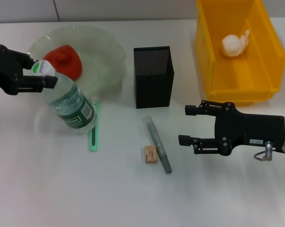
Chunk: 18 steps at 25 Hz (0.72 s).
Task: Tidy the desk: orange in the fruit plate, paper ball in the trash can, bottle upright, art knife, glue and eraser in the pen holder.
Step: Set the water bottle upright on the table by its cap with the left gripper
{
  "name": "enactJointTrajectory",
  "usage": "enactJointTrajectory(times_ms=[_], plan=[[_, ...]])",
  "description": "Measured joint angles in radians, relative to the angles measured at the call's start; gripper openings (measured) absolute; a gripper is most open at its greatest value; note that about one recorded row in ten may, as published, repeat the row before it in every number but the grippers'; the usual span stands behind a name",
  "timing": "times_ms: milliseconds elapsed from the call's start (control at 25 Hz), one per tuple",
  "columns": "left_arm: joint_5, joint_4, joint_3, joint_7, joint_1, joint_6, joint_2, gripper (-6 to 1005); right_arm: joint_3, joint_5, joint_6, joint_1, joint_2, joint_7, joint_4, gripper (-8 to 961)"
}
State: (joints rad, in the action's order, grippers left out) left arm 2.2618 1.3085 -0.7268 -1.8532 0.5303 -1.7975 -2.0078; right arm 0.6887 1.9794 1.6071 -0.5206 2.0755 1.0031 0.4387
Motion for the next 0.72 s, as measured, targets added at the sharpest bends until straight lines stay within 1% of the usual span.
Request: enactJointTrajectory(times_ms=[320, 440, 480, 640, 720], plan=[[-0.028, -0.005, 0.039, 0.037, -0.026, 0.000, 0.001, 446, 0.000, 0.000, 0.001, -0.005, 0.000, 0.007, -0.001, 791], [-0.054, -0.001, 0.045, 0.049, -0.053, 0.002, 0.001, 445, 0.000, 0.001, 0.004, -0.007, 0.000, 0.012, -0.002, 791], [-0.054, -0.001, 0.045, 0.049, -0.053, 0.002, 0.001, 445, 0.000, 0.001, 0.004, -0.007, 0.000, 0.012, -0.002, 791], [-0.093, -0.005, 0.065, 0.066, -0.086, 0.006, 0.007, 445, 0.000, 0.002, 0.006, -0.007, 0.000, 0.012, -0.002, 791], [-0.097, -0.007, 0.075, 0.071, -0.090, 0.006, 0.007, 445, 0.000, 0.002, 0.008, -0.007, 0.000, 0.012, -0.002, 791]])
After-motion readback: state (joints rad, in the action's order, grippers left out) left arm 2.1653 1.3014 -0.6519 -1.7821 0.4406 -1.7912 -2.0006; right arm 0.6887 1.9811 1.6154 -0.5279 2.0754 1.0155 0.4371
